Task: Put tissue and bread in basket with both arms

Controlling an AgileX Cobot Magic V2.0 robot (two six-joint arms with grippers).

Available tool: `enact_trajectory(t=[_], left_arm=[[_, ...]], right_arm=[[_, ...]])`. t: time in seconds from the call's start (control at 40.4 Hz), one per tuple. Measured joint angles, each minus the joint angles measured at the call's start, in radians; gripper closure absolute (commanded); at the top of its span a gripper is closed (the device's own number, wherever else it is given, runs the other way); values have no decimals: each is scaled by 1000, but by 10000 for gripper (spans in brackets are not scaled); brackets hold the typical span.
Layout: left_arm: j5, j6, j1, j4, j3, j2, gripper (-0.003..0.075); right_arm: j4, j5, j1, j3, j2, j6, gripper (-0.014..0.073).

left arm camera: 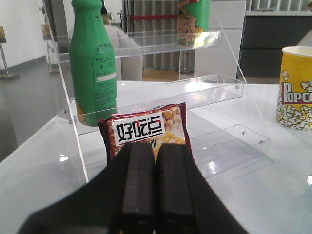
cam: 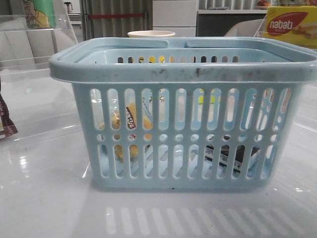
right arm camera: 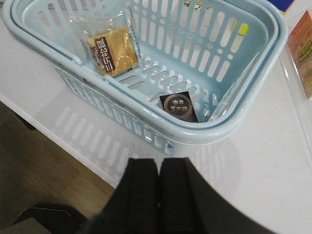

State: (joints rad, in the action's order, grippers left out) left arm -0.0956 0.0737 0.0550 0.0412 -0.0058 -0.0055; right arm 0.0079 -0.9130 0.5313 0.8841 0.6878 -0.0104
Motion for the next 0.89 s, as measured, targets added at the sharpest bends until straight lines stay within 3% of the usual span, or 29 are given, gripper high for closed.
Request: enact_trajectory(t=[0.223,0.891], left_arm=[[105,-2,-35,-6,13,0,627],[121,-2,-42,-7,13,0,627]], right_arm=[[0,0,0,0,0,0,541],[0,0,0,0,0,0,541]])
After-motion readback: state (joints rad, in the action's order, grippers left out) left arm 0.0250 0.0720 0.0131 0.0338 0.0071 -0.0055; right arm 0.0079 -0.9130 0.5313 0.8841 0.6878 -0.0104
